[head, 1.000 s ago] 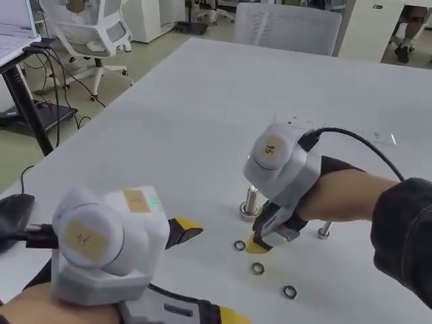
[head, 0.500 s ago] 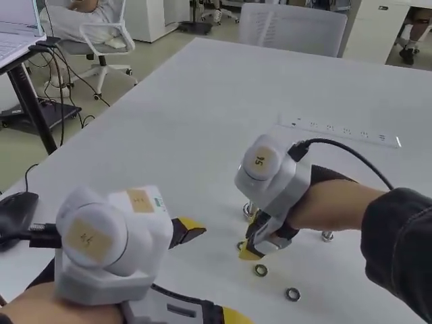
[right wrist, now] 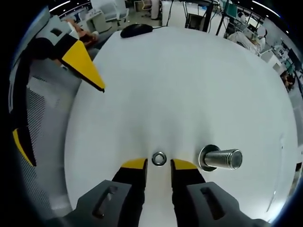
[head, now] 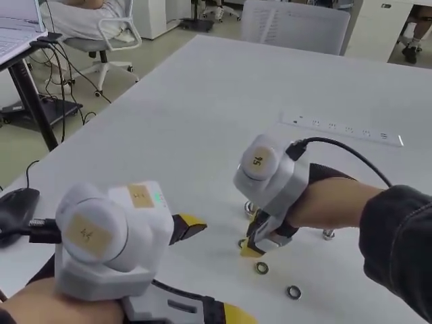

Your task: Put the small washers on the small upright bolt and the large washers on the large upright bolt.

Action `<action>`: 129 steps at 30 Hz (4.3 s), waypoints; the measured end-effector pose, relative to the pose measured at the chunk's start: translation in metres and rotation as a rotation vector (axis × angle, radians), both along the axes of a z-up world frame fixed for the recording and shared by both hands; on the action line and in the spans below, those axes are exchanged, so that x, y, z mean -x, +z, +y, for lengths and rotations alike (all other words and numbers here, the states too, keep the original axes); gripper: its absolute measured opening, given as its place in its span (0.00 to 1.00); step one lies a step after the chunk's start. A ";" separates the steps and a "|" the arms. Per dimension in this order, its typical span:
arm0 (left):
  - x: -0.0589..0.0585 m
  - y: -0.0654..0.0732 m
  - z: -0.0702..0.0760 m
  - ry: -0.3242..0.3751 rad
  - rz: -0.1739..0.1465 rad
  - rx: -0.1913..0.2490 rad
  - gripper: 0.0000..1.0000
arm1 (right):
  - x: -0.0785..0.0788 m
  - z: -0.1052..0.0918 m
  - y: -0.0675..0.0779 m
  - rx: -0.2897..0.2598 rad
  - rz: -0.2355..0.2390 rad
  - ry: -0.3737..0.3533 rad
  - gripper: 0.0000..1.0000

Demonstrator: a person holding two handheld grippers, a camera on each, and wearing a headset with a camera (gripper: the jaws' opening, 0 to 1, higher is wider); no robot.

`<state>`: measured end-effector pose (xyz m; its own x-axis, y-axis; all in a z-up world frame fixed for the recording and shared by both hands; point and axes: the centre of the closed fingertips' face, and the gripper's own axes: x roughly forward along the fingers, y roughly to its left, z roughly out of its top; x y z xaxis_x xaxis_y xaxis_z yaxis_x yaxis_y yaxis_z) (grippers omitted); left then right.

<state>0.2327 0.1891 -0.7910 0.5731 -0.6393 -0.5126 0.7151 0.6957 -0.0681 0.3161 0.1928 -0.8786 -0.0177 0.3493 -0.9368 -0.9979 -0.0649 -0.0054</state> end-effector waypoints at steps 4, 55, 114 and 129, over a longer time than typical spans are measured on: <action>0.000 0.000 0.001 0.001 -0.002 0.000 0.79 | 0.000 0.001 0.000 0.002 -0.011 0.013 0.19; 0.000 0.002 0.001 -0.003 -0.007 0.004 0.79 | -0.001 -0.009 0.002 0.026 -0.013 0.011 0.14; 0.003 -0.001 -0.006 -0.034 0.006 0.001 0.79 | -0.015 -0.144 0.048 0.075 -0.048 -0.210 0.13; 0.002 -0.002 -0.004 -0.025 0.003 -0.002 0.79 | -0.041 -0.140 0.083 0.047 -0.114 -0.212 0.13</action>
